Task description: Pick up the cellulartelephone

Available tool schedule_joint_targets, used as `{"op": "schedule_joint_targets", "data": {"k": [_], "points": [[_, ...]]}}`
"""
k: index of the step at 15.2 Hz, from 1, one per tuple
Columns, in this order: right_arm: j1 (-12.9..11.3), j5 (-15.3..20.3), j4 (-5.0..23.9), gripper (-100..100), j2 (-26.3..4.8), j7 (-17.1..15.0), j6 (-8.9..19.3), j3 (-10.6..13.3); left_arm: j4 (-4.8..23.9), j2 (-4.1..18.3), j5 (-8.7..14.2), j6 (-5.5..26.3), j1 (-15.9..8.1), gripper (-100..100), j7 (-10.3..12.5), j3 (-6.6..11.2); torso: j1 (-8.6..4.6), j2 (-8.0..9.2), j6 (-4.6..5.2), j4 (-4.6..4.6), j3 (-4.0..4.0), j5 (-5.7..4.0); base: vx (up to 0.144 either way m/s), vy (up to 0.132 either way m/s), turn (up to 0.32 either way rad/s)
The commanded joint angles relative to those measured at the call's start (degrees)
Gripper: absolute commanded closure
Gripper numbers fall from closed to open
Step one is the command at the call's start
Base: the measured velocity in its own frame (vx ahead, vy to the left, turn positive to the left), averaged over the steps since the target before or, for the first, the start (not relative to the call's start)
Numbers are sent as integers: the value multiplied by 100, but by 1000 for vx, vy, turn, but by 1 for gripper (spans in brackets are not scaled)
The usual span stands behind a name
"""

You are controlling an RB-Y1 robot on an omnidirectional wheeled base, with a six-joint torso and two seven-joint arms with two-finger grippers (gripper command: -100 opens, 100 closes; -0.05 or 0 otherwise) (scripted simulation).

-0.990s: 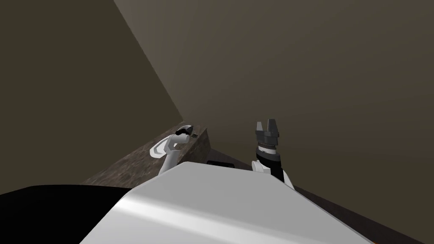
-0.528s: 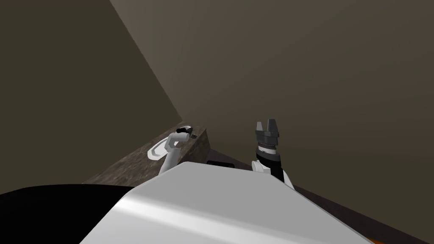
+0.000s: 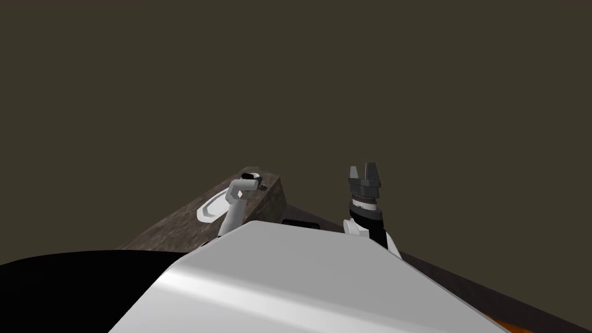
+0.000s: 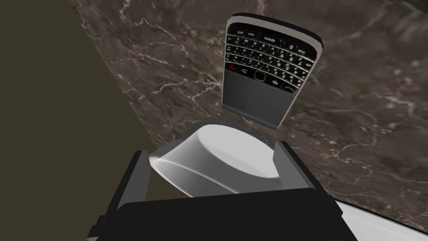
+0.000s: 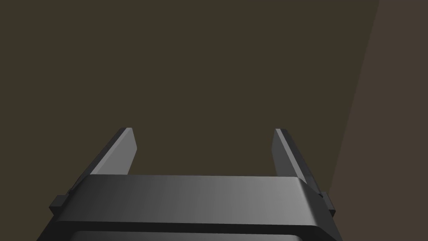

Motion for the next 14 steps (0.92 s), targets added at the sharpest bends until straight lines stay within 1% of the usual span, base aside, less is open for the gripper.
{"op": "schedule_joint_targets", "data": {"k": [1,2,3,4,6,7,9,10,12,13,14], "points": [[0,0,0,0,0,0,0,0,67,16,5,286,-64,-100,-36,46,0,0,0,0,0,0,36,3,-46],[0,0,0,0,0,0,0,0,67,16,5,404,-64,-100,-36,46,0,-1,-1,-1,-1,0,25,3,-16],[0,0,0,0,0,0,0,0,67,16,5,410,-64,-100,-36,46,0,0,-1,0,0,0,13,4,2],[0,0,0,0,0,0,0,0,167,32,-4,629,-171,-100,-72,97,0,3,-1,0,1,0,21,3,-37],[0,0,0,0,0,0,0,0,167,32,-4,787,-171,-100,-72,97,0,2,0,0,1,0,25,4,-28],[0,0,0,0,0,0,0,0,264,46,-13,946,-274,-100,-106,145,0,2,-1,0,1,0,30,6,-41],[0,0,0,0,0,0,0,0,264,46,-13,1150,-274,-100,-106,145,1,-1,0,0,-1,0,29,6,-29],[0,0,0,0,0,0,0,0,355,58,-21,1296,-371,-100,-139,192,1,0,-1,0,0,0,32,3,-36],[0,0,0,0,0,0,0,0,355,58,-21,1496,-371,-100,-139,192,0,-2,-1,-1,-1,0,31,4,-28],[0,0,0,0,0,0,0,0,442,69,-28,1640,-462,-100,-170,235,0,-1,-1,-1,-1,0,32,4,-31],[0,0,0,0,0,0,0,0,442,69,-28,1755,-462,-100,-170,235,0,-2,0,-1,-1,0,36,4,-39]]}}
